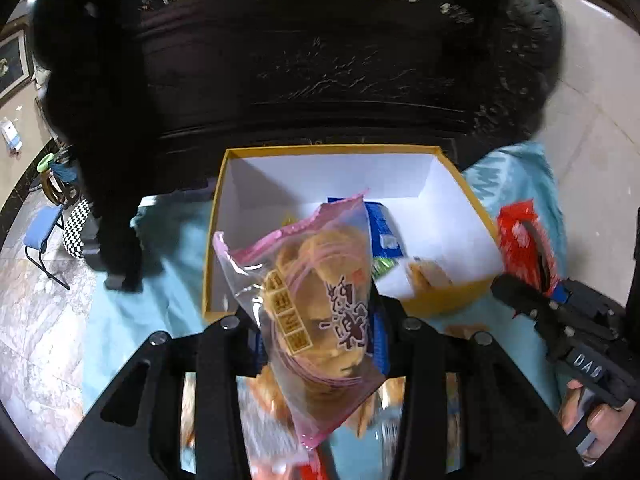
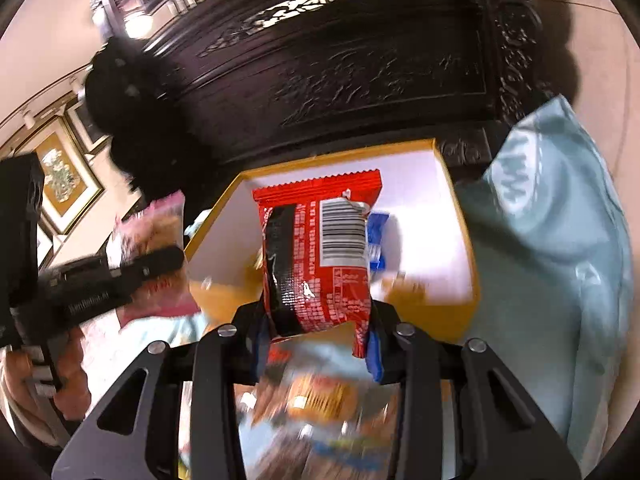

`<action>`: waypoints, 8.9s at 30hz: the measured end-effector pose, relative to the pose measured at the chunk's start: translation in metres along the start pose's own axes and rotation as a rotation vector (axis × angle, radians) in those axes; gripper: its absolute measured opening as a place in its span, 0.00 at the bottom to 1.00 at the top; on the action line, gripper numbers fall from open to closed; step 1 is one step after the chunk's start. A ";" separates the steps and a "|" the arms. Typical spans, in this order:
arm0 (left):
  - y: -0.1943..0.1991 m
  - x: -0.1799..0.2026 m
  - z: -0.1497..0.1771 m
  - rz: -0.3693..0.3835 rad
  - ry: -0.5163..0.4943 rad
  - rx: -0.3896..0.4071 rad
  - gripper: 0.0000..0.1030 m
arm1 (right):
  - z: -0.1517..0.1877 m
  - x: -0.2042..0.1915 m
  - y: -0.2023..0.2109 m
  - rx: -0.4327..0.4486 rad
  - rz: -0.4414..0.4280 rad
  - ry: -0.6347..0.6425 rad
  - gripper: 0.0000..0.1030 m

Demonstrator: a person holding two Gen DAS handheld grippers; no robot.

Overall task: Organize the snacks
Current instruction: 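Carry the pink bag and red packet into the yellow box and release both, then return to the pile and grasp the clear bag with white label using the right gripper, then grasp the yellow snack bar with the left gripper, then carry the yellow bar and labelled bag into the yellow box and open both grippers, then grasp the tall clear bag with brown print using the left gripper, then grasp the yellow-green snack bag with the right gripper, then carry both bags into the yellow box, release them, and move back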

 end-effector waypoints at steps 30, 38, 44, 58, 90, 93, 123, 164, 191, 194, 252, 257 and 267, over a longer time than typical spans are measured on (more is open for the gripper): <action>0.048 -0.027 0.132 0.014 -0.098 -0.001 0.96 | 0.135 -0.003 0.041 -0.104 -0.088 -0.163 0.73; 0.048 -0.029 0.207 0.039 -0.130 -0.072 0.96 | 0.192 -0.011 0.049 -0.174 -0.042 -0.178 0.73; 0.042 -0.053 0.229 0.060 -0.045 -0.101 0.96 | 0.214 -0.014 0.045 -0.195 0.003 -0.177 0.73; 0.040 -0.080 0.235 0.009 0.013 -0.106 0.96 | 0.196 -0.040 0.013 -0.248 0.146 0.023 0.73; 0.046 -0.067 0.245 -0.092 -0.107 -0.117 0.96 | 0.203 -0.002 0.050 -0.079 -0.086 -0.130 0.40; 0.049 -0.075 0.255 -0.107 -0.093 -0.149 0.96 | 0.205 -0.003 0.051 -0.080 -0.095 -0.124 0.40; 0.050 -0.098 0.282 -0.167 0.187 -0.275 0.20 | 0.207 -0.031 0.078 -0.045 -0.202 -0.055 0.41; -0.037 0.014 0.007 -0.101 -0.121 0.038 0.84 | 0.005 0.008 -0.012 0.119 0.151 0.055 0.68; 0.004 -0.001 0.230 -0.075 -0.161 -0.178 0.96 | 0.166 -0.010 0.060 0.039 0.173 -0.089 0.97; -0.001 0.003 0.234 -0.061 -0.133 -0.199 0.95 | 0.174 -0.011 0.060 0.027 0.166 -0.082 0.97; 0.009 -0.042 0.253 0.007 -0.023 -0.252 0.28 | 0.207 -0.042 0.045 -0.170 0.107 0.041 0.65; 0.025 -0.042 0.250 0.032 -0.018 -0.218 0.26 | 0.204 -0.044 0.055 -0.138 0.074 0.029 0.65; 0.074 -0.020 0.202 0.070 -0.080 -0.113 0.27 | 0.160 -0.056 0.087 -0.036 0.047 0.071 0.65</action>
Point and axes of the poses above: each gripper's, at about its wrist camera, not at the fingertips, and y roughly against the way its jaws point, x to its right, z to its underside, the point moved 4 cm from there along -y, roughly the way its jaws point, and after that the axes turned 12 degrees about y, right-handed, at the moved point
